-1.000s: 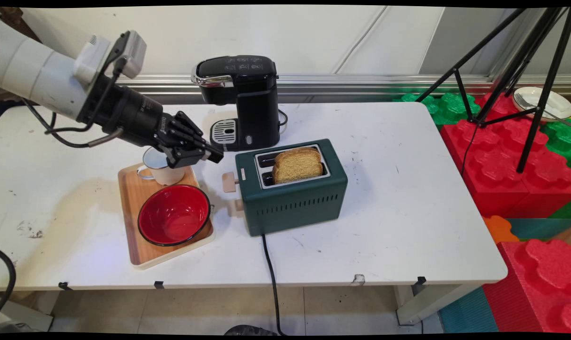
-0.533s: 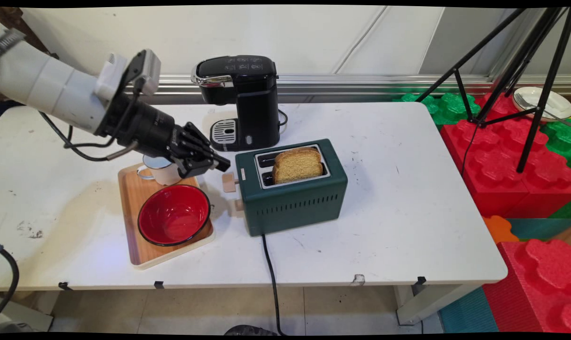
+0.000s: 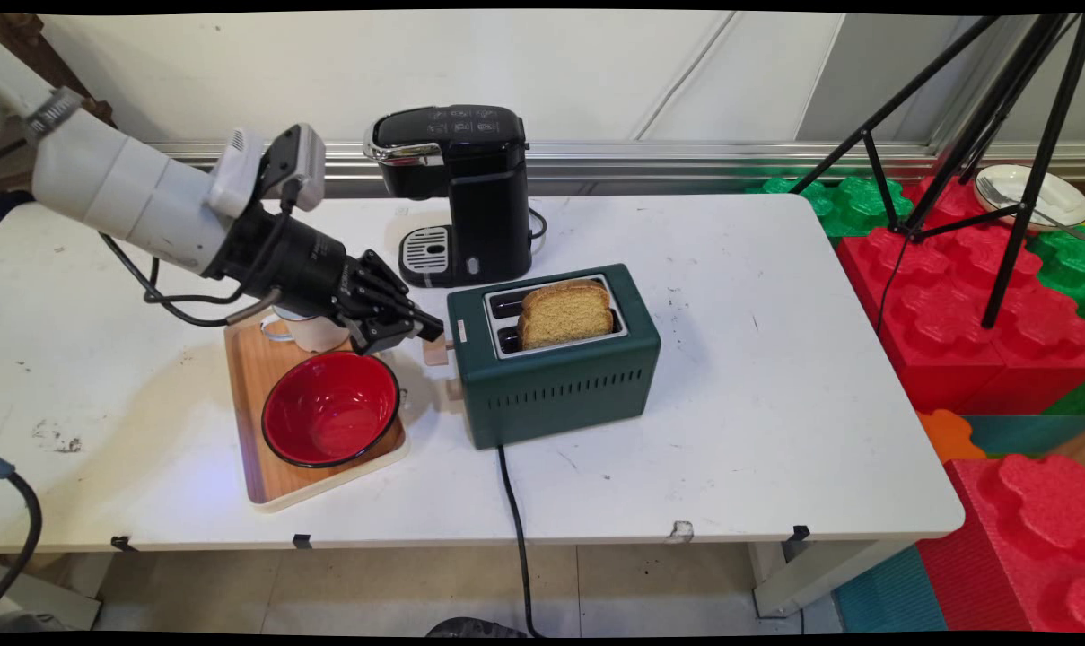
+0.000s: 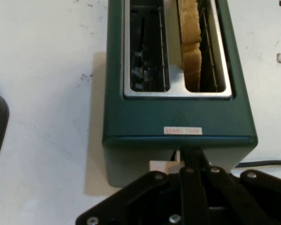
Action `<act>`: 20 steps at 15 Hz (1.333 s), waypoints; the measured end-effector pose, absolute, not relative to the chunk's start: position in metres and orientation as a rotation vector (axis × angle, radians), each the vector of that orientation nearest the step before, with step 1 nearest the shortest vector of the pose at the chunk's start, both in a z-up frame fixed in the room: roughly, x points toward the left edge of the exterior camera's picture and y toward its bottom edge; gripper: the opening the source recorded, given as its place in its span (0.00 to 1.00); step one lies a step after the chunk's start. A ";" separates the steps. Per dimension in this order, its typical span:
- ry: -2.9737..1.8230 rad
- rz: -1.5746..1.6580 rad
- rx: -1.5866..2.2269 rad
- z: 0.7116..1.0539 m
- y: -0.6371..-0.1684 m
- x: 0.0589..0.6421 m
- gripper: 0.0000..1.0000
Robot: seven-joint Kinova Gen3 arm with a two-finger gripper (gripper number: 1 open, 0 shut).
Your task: Press the toaster switch
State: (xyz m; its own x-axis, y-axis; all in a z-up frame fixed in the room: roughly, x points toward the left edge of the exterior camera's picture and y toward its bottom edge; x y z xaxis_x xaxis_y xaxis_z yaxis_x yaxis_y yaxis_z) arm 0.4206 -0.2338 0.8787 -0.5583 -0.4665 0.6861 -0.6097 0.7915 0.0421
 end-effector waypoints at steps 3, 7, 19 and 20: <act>-2.270 0.260 0.802 0.872 -0.236 0.417 0.00; -2.275 0.254 0.822 0.866 -0.239 0.412 0.00; -2.296 0.228 0.887 0.847 -0.243 0.401 0.00; -2.300 0.226 0.891 0.845 -0.243 0.401 0.00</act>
State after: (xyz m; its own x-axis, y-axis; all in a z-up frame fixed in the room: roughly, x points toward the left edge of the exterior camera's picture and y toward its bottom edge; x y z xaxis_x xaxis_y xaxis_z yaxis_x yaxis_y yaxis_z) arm 0.4008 -0.2432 0.8450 -0.5562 -0.5406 0.6312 -0.6529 0.7541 0.0706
